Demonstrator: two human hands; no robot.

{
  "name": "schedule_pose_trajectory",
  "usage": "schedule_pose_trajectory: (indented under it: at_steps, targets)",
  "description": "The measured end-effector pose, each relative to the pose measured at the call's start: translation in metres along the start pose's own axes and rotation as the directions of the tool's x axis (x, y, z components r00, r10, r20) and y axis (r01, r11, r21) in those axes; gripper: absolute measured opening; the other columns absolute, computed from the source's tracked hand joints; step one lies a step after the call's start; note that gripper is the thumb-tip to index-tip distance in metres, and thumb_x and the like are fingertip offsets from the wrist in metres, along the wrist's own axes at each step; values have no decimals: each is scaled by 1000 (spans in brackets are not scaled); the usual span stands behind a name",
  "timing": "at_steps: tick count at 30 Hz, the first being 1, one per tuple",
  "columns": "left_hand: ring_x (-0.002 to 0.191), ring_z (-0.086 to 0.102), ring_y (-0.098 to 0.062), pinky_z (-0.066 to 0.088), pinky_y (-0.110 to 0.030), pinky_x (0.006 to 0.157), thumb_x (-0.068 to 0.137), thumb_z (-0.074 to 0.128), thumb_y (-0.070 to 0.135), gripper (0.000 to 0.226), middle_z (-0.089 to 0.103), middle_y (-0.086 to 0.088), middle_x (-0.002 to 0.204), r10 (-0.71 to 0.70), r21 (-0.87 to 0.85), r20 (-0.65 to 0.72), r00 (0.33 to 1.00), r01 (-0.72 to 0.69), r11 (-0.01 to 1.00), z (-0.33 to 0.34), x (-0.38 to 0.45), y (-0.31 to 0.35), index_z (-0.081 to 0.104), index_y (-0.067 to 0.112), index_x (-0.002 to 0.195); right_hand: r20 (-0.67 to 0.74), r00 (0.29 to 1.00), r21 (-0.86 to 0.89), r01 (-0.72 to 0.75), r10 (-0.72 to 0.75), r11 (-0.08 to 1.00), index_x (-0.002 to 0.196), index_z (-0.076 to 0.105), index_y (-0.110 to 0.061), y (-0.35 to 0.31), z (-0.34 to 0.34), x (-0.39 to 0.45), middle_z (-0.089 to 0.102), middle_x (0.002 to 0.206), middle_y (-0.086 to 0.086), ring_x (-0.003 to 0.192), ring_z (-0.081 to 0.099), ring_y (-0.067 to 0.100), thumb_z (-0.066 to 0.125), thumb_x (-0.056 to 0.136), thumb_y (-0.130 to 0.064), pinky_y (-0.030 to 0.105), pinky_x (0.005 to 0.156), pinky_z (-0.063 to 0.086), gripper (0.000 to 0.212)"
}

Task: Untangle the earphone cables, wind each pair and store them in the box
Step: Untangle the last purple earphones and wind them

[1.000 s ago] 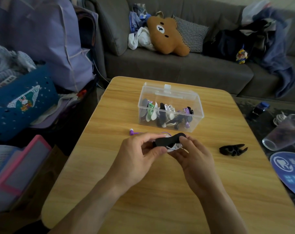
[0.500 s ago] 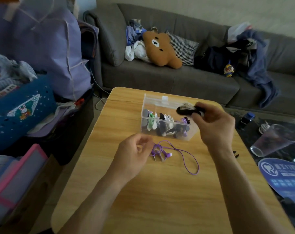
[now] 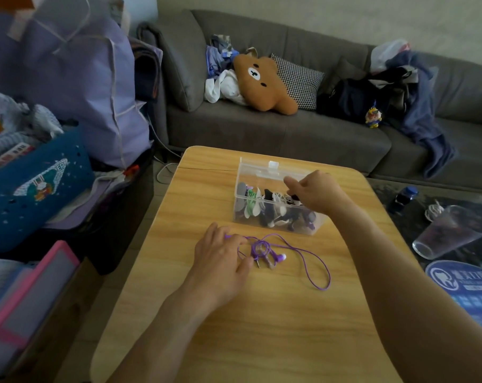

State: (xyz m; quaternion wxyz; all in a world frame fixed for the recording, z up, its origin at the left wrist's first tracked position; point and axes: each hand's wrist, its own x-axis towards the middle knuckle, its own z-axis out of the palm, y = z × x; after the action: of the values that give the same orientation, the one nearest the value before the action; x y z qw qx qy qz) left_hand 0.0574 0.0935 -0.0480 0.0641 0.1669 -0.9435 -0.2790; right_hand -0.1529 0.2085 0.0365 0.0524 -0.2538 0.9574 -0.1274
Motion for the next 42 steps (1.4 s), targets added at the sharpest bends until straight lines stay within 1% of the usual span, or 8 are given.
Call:
schedule_pose_trajectory:
  at_steps: [4,9,13,16,19,27,34,42]
  targets:
    - [152,-5,-25,6,-39,122,99,46,45,59,9,-5,164,-13,39,81,997,10,999,3,1,-1,26,30,152,0,998,-14,63,-63,998,107,73,-6,-6,-7,-13,73,103,13,88,64,25,27,104,-55,32,75,43,67]
    - [142,26,-23,21,-30,117,93,60,38,54,30,-4,151,52,16,31,998,-52,999,5,1,-7,45,19,142,-519,850,189,212,-85,959,98,73,-11,8,-13,-75,68,95,2,79,60,11,53,101,-31,20,65,40,28]
    - [118,46,-18,36,-25,103,87,71,31,39,47,5,118,74,-31,-79,994,-77,997,3,2,-10,60,20,123,-381,918,202,-33,110,979,113,68,-18,57,8,-110,60,120,4,103,58,17,61,95,-22,30,84,48,20]
    - [115,46,-19,39,-30,102,86,71,34,38,48,5,116,67,-7,-113,991,-68,998,7,2,-9,62,21,121,-157,903,97,-388,399,916,144,46,-29,97,23,-122,30,153,10,139,28,36,56,93,-12,50,110,33,55]
    - [120,43,-23,39,-36,104,86,69,36,42,48,0,122,87,6,-159,984,-87,996,12,2,-8,61,18,123,-15,880,46,-474,475,879,149,38,-32,116,34,-122,20,157,9,136,27,39,51,96,-15,49,111,30,57]
    - [131,43,-24,32,-39,109,83,53,45,56,55,1,134,248,61,-152,957,-242,968,27,6,6,55,18,132,-32,961,174,-264,274,949,129,62,-25,104,42,-126,42,112,2,98,56,27,75,84,-35,29,78,40,47]
    - [94,61,-18,42,-31,88,83,71,11,17,62,7,97,269,65,-141,953,-262,963,25,5,7,72,22,96,-295,943,335,-47,152,941,126,64,-26,70,50,-141,52,112,0,88,61,20,74,85,-32,30,80,48,43]
    - [70,61,-11,47,-24,69,79,60,9,8,69,1,75,53,-614,104,993,23,789,-16,-18,20,64,16,77,-124,910,314,413,-394,855,117,67,-24,27,91,-146,60,123,-2,112,53,16,64,85,-40,30,96,45,36]
